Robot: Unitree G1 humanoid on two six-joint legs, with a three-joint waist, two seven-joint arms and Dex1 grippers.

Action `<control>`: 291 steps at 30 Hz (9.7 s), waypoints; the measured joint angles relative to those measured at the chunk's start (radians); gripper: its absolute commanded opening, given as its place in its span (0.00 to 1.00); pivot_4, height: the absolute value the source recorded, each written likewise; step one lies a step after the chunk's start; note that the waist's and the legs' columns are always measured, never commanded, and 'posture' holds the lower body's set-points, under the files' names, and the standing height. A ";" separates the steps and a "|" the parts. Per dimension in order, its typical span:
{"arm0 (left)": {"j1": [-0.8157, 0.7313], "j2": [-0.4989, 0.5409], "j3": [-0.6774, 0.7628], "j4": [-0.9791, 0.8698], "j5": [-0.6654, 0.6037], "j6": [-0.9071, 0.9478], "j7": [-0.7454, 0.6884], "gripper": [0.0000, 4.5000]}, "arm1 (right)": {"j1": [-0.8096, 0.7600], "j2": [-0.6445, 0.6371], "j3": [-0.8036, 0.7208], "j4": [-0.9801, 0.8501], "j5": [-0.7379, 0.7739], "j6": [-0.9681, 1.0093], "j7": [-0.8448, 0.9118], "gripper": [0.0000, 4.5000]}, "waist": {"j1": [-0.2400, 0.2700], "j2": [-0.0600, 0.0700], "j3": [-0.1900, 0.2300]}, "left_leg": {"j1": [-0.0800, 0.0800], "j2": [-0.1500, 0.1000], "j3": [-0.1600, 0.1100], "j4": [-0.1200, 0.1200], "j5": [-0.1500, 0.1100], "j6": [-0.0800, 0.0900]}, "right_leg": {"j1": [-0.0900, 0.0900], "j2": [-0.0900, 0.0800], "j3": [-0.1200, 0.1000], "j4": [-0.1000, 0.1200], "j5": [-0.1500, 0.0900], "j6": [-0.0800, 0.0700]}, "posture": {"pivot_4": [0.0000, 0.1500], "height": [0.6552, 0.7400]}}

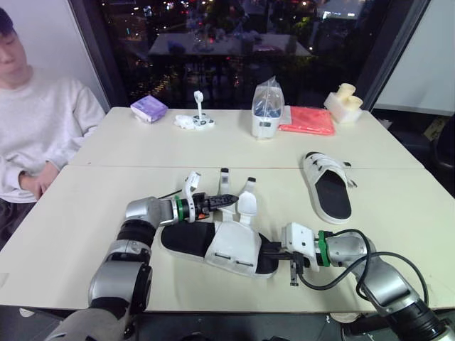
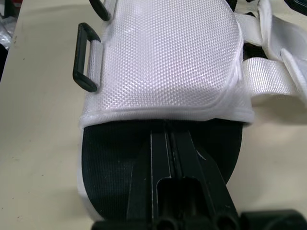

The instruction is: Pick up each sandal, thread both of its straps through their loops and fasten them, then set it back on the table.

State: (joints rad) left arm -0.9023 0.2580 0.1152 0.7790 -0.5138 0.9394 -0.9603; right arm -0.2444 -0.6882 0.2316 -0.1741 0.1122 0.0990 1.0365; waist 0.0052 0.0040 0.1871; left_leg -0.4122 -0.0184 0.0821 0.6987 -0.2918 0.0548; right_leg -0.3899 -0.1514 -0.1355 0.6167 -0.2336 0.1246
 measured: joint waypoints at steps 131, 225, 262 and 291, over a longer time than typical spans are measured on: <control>0.627 0.605 -0.337 -0.861 0.132 -1.234 -0.509 0.99 | -0.213 0.113 0.140 0.297 -0.030 -0.223 0.135 0.00 | -0.016 0.004 -0.003 | 0.004 0.000 -0.002 -0.004 -0.002 0.001 | -0.002 -0.003 0.000 -0.003 0.000 -0.002 | 1.00 1.00; 0.204 0.268 -0.344 -0.547 -0.212 0.148 -0.381 0.00 | -0.175 0.101 0.129 0.219 -0.051 -0.170 0.104 0.00 | -0.001 0.004 -0.003 | 0.004 -0.001 -0.002 -0.011 0.002 -0.005 | 0.000 -0.001 0.000 -0.004 0.000 -0.003 | 1.00 1.00; 0.558 0.585 -0.256 -0.963 -0.176 -0.076 -0.514 0.99 | -0.171 0.101 0.134 0.215 -0.051 -0.171 0.090 0.00 | -0.002 0.004 -0.003 | 0.005 0.000 -0.003 -0.014 0.001 -0.008 | -0.003 -0.002 0.000 -0.004 -0.002 -0.005 | 1.00 1.00; 0.735 0.343 -0.329 -0.877 0.048 -0.498 -0.371 0.99 | -0.178 0.093 0.132 0.224 -0.053 -0.170 0.102 0.00 | 0.009 0.006 -0.005 | 0.006 0.000 -0.003 -0.014 0.000 -0.008 | -0.004 -0.004 -0.001 -0.004 -0.001 -0.006 | 1.00 1.00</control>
State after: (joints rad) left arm -0.1670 0.6012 -0.2134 -0.0982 -0.4662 0.4410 -1.3315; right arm -0.4228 -0.5955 0.3641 0.0503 0.0595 -0.0714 1.1383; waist 0.0138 0.0097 0.1819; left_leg -0.4061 -0.0186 0.0795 0.6843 -0.2914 0.0466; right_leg -0.3940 -0.1556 -0.1360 0.6125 -0.2347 0.1186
